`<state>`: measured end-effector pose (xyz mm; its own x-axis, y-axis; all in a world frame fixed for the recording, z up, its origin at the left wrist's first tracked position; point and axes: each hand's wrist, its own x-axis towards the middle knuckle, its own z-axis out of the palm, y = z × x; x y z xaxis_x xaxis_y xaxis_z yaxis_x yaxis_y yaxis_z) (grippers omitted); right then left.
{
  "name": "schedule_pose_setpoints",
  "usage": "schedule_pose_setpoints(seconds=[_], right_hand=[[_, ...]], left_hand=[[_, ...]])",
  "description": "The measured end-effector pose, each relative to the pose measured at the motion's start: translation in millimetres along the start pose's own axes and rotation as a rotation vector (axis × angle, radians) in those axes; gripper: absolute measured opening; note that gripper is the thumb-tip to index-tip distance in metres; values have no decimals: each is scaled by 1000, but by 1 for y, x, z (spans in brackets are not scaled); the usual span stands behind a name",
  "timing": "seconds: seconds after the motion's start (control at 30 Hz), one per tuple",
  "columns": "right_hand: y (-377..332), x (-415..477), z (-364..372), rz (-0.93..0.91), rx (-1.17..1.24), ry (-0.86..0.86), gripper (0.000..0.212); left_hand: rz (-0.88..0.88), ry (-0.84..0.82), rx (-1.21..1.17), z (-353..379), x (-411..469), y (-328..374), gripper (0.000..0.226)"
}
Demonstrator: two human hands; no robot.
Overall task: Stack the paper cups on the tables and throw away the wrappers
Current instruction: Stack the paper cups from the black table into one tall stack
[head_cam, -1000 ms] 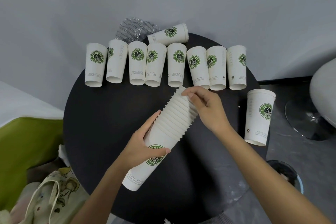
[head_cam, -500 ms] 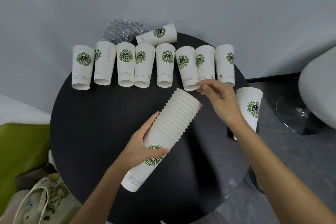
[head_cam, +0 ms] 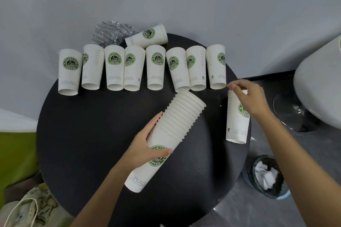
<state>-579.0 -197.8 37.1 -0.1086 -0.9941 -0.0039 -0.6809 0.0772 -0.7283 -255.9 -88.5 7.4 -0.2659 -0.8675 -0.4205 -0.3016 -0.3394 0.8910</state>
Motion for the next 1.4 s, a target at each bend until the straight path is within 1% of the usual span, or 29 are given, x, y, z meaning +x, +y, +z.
schedule_pose_setpoints(seconds=[0.23, 0.33, 0.43, 0.57, 0.67, 0.73, 0.83, 1.0, 1.17, 1.4], right_hand=[[33, 15, -13, -22, -170, 20, 17], [42, 24, -16, 19, -228, -32, 16], [49, 32, -16, 42, -256, -101, 15], [49, 37, -14, 118, -276, -195, 13], [47, 38, -12, 124, -286, -228, 26], [48, 39, -9, 152, -272, -232, 26], [53, 37, -4, 189, -185, -218, 22], [50, 35, 1, 180, -122, -220, 31], [43, 34, 2, 107, -92, -215, 26], [20, 29, 2, 17, 41, -138, 28]], left_hand=[[14, -30, 1, 17, 15, 8, 105], [11, -30, 7, 21, 19, 9, 104], [6, -19, 19, 23, 20, 9, 103], [-1, -9, 32, 25, 19, 6, 103], [-8, 3, 21, 26, 18, 6, 104], [-11, 5, 24, 26, 17, 6, 103], [-10, 13, 36, 26, 16, 4, 104], [-9, 19, 49, 24, 15, 4, 104], [1, 24, 65, 21, 13, 2, 103], [9, 35, 76, 13, 7, -2, 104]])
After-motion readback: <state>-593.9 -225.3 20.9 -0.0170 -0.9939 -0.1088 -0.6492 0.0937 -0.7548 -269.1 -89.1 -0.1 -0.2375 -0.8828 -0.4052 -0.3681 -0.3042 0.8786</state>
